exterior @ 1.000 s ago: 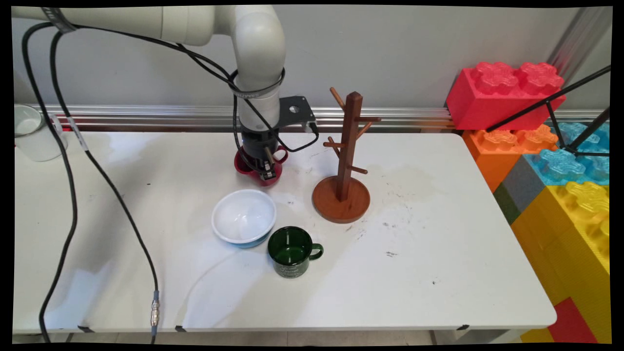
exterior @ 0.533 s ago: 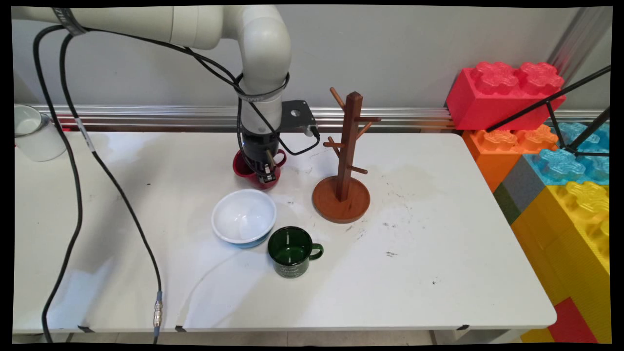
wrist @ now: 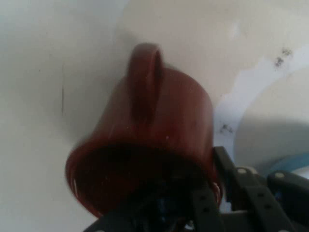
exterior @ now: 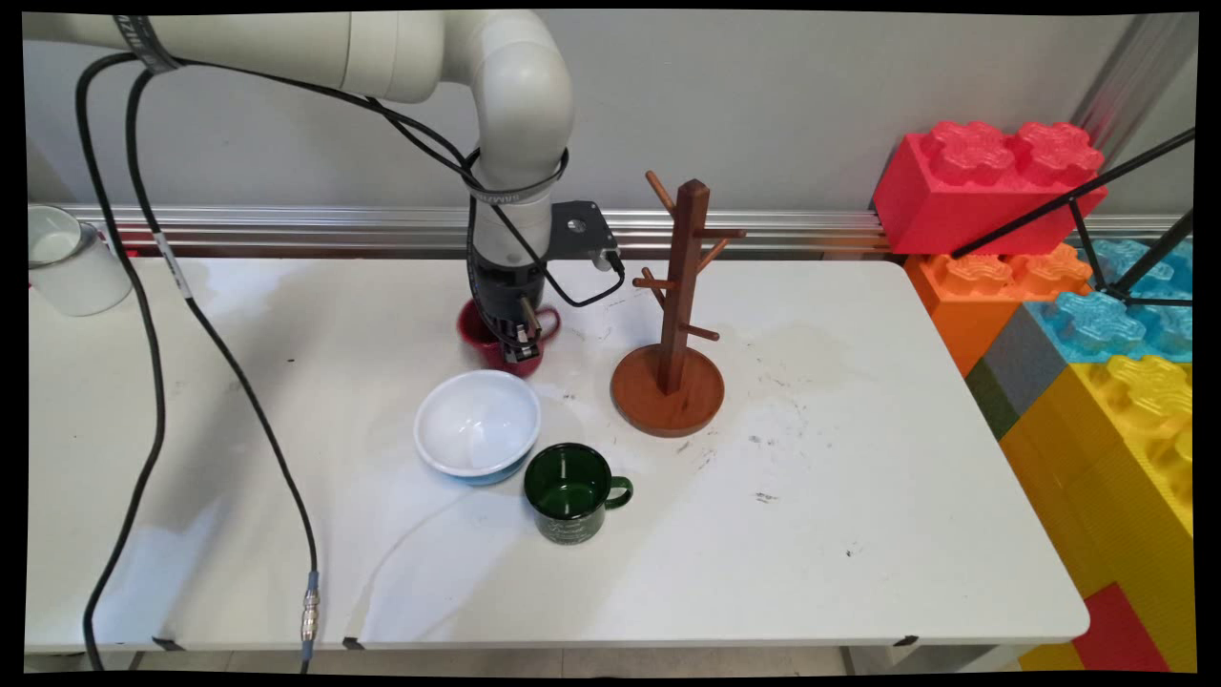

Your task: Place the picked object on the table

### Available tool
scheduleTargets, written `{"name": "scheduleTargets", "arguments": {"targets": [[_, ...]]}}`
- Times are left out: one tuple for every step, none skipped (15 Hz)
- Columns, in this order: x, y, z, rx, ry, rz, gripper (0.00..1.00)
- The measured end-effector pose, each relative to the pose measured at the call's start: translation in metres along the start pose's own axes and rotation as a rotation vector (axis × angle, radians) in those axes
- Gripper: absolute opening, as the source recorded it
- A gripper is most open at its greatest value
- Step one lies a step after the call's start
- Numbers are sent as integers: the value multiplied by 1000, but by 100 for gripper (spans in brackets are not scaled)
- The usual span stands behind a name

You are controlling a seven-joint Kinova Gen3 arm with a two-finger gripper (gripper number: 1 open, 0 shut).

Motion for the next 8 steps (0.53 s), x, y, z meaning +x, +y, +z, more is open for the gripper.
{"name": "scheduleTargets", "arguments": {"targets": [[1,0,1,-1,1,-3,100],[1,-1,1,-2,3,-4,100],[2,-2,2,-2,6,-6,100],[3,-3,3,-1,8,-9,100],[3,-4,4,1,14,-16,100],[4,-6,4,2,20,-23,100],[5,-8,4,3,26,-28,100],[5,-10,4,4,36,-35,100]]}}
